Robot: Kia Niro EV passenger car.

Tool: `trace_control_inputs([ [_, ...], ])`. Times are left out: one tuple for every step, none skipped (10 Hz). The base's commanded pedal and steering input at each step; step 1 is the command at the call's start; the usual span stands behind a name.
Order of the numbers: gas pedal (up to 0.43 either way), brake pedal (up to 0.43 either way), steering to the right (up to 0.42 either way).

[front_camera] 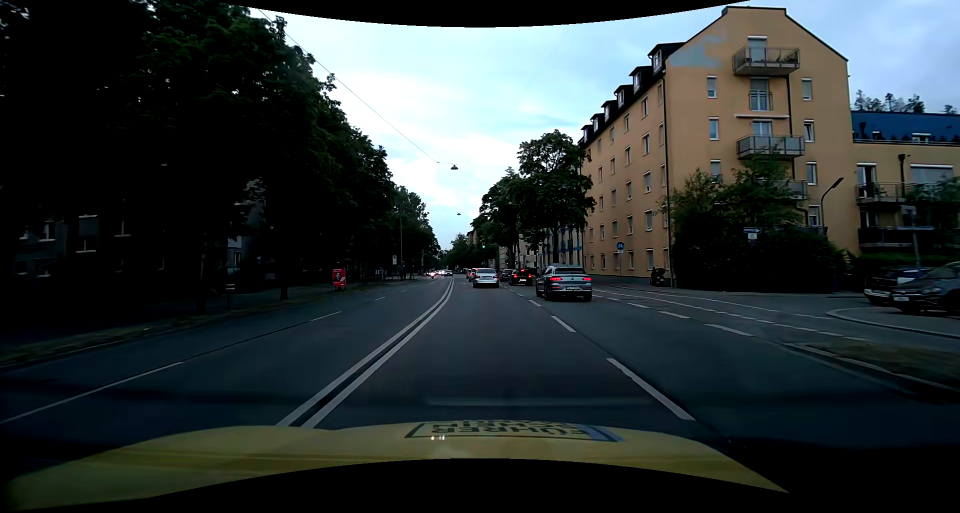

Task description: Follow the waypoints while adhering to traffic rules and regulations

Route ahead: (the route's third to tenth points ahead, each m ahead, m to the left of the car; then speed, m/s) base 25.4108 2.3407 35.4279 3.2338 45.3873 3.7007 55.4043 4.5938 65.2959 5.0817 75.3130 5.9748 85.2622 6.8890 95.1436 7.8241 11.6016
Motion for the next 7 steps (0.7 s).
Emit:
trace_control_inputs([
  [0.079, 0.000, -0.008],
  [0.079, 0.000, -0.008],
  [0.079, 0.000, -0.007],
  [0.079, 0.000, -0.007],
  [0.067, 0.000, -0.007],
  [0.067, 0.000, -0.007],
  [0.059, 0.000, -0.007],
])
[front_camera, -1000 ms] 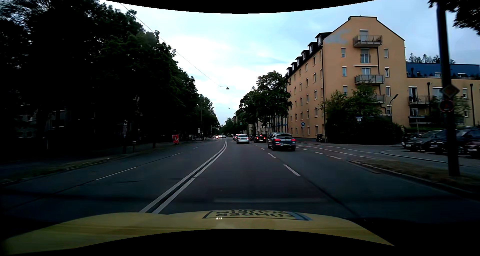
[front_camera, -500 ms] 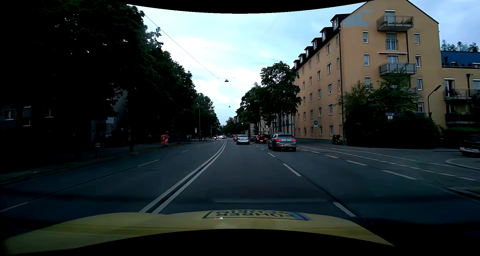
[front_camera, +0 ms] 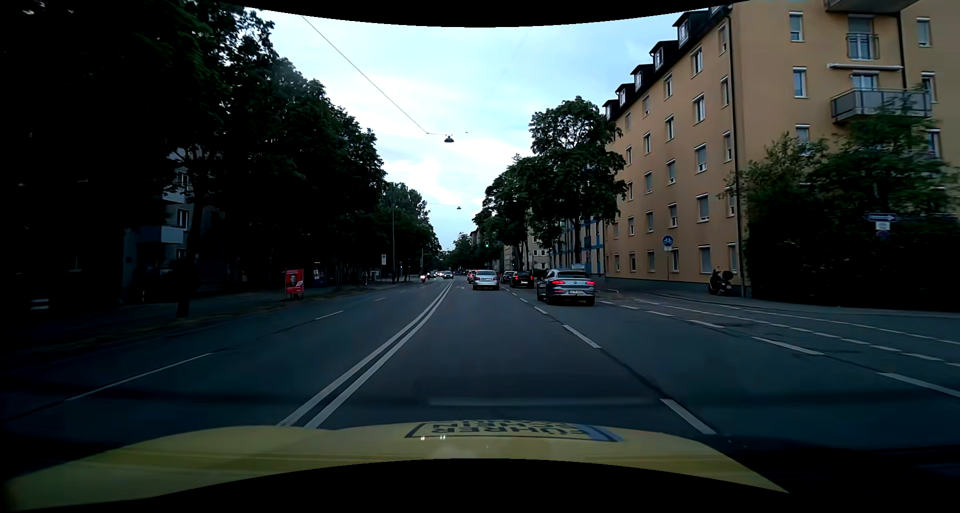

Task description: Follow the waypoints while adhering to traffic rules and regulations

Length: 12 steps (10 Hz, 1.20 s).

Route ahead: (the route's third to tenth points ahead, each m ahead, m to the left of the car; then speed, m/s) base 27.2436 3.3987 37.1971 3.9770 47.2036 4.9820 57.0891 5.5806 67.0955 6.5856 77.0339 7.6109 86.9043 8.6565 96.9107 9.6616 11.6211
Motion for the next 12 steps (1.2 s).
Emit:
trace_control_inputs([
  [0.047, 0.000, -0.007],
  [0.039, 0.000, -0.007],
  [0.028, 0.000, -0.007],
  [0.008, 0.000, -0.007],
  [0.008, 0.000, -0.007],
  [0.008, 0.000, -0.007],
  [0.000, 0.000, -0.007],
  [0.000, 0.000, -0.008],
  [0.000, 0.000, -0.008],
  [0.000, 0.000, -0.008],
  [0.000, 0.000, -0.008],
  [0.008, 0.000, -0.009],
])
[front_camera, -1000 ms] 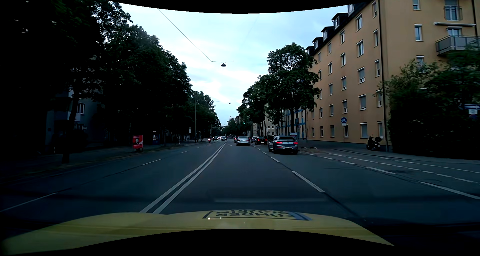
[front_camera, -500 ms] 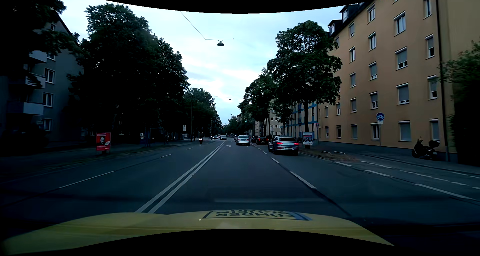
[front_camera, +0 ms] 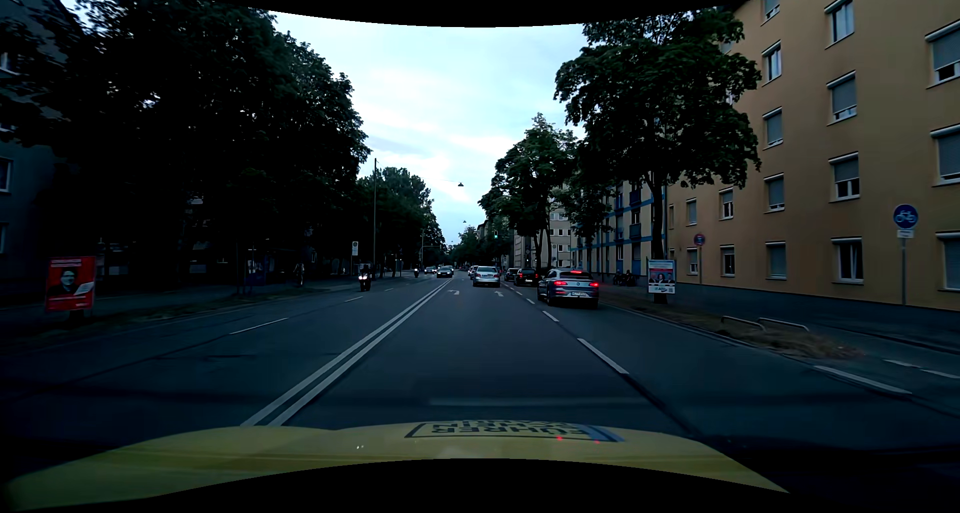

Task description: Follow the waypoints while adhering to traffic rules and regulations

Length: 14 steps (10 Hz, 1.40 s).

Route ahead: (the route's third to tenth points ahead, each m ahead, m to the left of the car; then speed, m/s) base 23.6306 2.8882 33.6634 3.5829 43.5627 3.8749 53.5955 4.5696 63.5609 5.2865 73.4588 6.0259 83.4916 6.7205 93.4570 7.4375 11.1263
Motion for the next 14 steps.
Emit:
trace_control_inputs([
  [0.008, 0.000, -0.009],
  [0.008, 0.000, -0.009],
  [0.008, 0.000, -0.009],
  [0.008, 0.000, -0.008],
  [0.008, 0.000, -0.007],
  [0.020, 0.000, -0.005],
  [0.028, 0.000, -0.005],
  [0.047, 0.000, -0.005],
  [0.059, 0.000, -0.004],
  [0.059, 0.000, -0.005],
  [0.067, 0.000, -0.005],
  [0.067, 0.000, -0.005],
  [0.067, 0.000, -0.005],
  [0.067, 0.000, -0.005],
])
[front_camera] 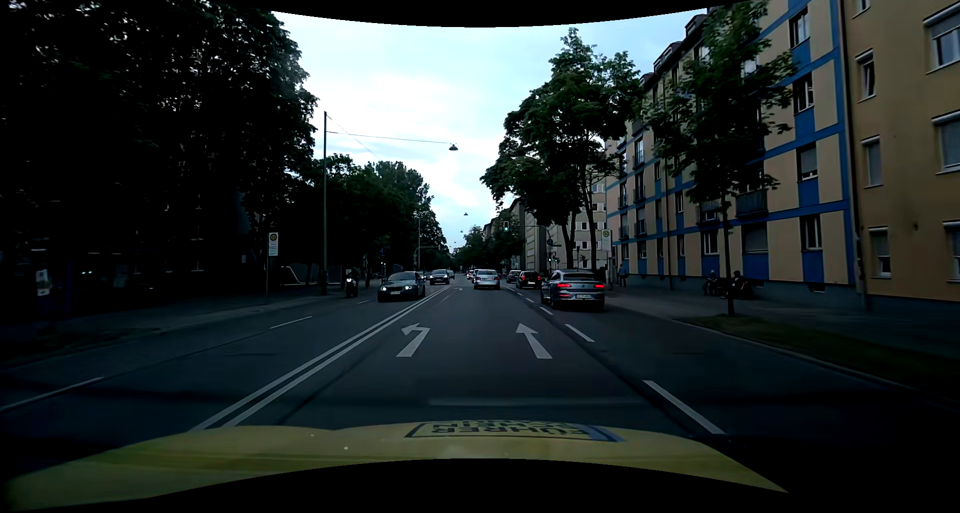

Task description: Follow the waypoints while adhering to traffic rules and regulations

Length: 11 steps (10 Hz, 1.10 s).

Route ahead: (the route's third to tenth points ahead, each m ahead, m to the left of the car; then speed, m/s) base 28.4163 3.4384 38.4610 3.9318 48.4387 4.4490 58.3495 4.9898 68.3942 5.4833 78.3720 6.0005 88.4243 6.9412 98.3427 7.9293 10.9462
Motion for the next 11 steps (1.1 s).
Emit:
trace_control_inputs([
  [0.079, 0.000, -0.005],
  [0.079, 0.000, -0.005],
  [0.079, 0.000, -0.005],
  [0.079, 0.000, -0.004],
  [0.079, 0.000, -0.005],
  [0.079, 0.000, -0.004],
  [0.079, 0.000, -0.005],
  [0.079, 0.000, -0.005],
  [0.087, 0.000, -0.005],
  [0.087, 0.000, -0.005],
  [0.087, 0.000, -0.005],
])
